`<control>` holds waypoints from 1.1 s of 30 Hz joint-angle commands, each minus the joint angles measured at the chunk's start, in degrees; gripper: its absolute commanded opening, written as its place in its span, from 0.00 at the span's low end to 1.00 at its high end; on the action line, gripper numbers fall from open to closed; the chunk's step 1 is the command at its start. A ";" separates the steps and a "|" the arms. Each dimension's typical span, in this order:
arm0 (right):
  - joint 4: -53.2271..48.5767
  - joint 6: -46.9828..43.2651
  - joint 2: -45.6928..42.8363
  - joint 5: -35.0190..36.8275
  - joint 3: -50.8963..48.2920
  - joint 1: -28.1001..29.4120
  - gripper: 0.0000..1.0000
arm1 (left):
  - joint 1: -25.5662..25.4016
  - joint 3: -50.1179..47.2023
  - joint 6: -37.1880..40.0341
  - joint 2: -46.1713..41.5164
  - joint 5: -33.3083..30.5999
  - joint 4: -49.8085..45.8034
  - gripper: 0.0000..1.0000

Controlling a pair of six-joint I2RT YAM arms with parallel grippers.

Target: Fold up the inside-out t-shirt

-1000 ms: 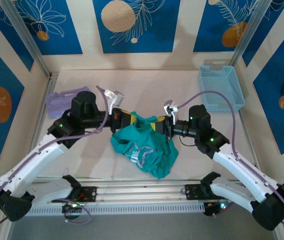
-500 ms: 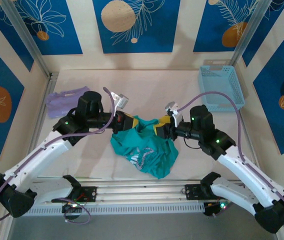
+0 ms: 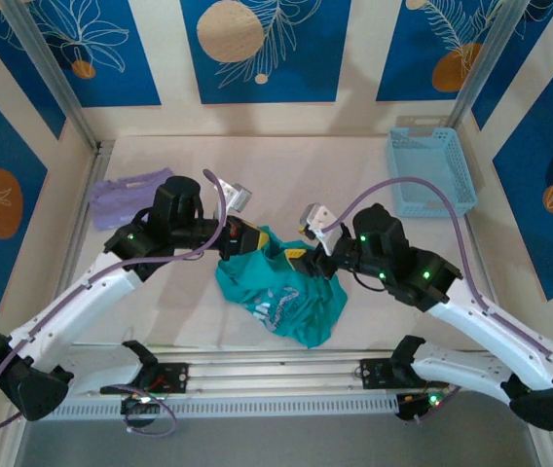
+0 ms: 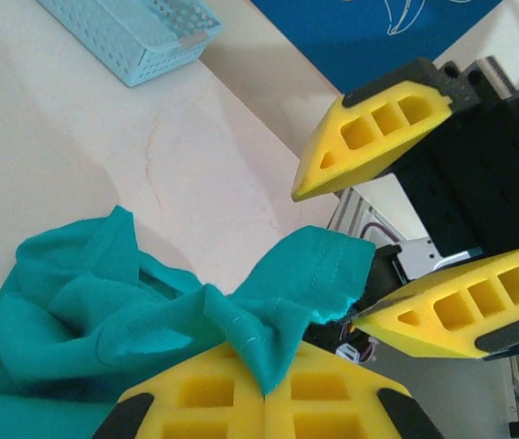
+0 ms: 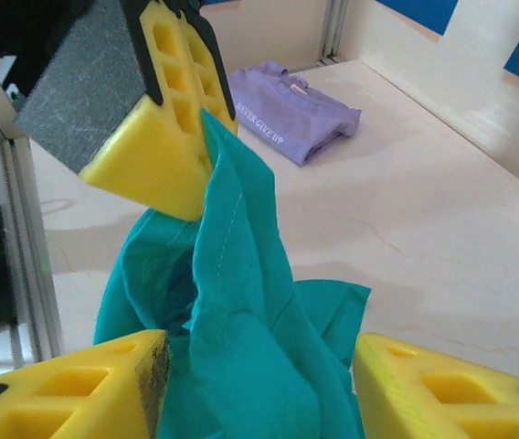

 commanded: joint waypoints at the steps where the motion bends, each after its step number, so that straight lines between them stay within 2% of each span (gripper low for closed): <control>1: -2.23 -3.88 2.06 4.94 3.20 1.76 0.56 | 0.54 1.88 1.83 0.29 0.04 -0.76 0.00; 5: -3.81 -4.73 5.09 6.13 5.45 2.48 0.55 | 0.51 1.81 2.09 0.20 0.23 -0.94 0.00; 7: -4.16 -4.92 6.31 5.29 6.27 2.75 0.50 | 0.56 1.81 2.26 0.31 0.41 -1.23 0.00; 9: -4.35 -4.69 7.19 4.54 6.86 2.93 0.40 | 0.53 1.81 2.60 0.27 0.17 -1.55 0.00; 12: -4.05 -3.63 7.70 3.70 7.42 3.09 0.17 | 0.53 1.92 3.27 0.19 -1.24 -2.40 0.00; 14: -3.41 -1.81 7.59 3.28 7.94 2.94 0.03 | 0.50 2.12 3.86 0.04 -4.22 -3.54 0.00; 15: -2.70 0.29 7.56 3.33 8.36 2.58 0.00 | 0.51 2.23 4.03 -0.17 -7.48 -4.43 0.00; 18: -0.33 7.55 7.91 0.15 9.35 1.00 0.00 | 0.54 1.63 4.03 -1.08 -17.60 -6.37 0.00; 21: 3.18 15.01 9.52 -3.56 9.51 0.39 0.00 | 0.56 -0.10 4.08 -2.39 -20.30 -6.73 0.08; 24: 6.95 22.36 12.23 -6.46 9.23 0.47 0.00 | 0.43 -2.05 3.35 -4.18 -22.82 -7.37 0.20; 29: 11.64 29.69 16.15 -4.01 8.40 1.80 0.00 | 0.45 -5.13 1.30 -8.35 -28.65 -9.89 0.44; 33: 12.86 31.64 18.66 -0.13 8.84 3.43 0.00 | -0.18 -5.82 -0.15 -11.31 -33.40 -13.81 0.50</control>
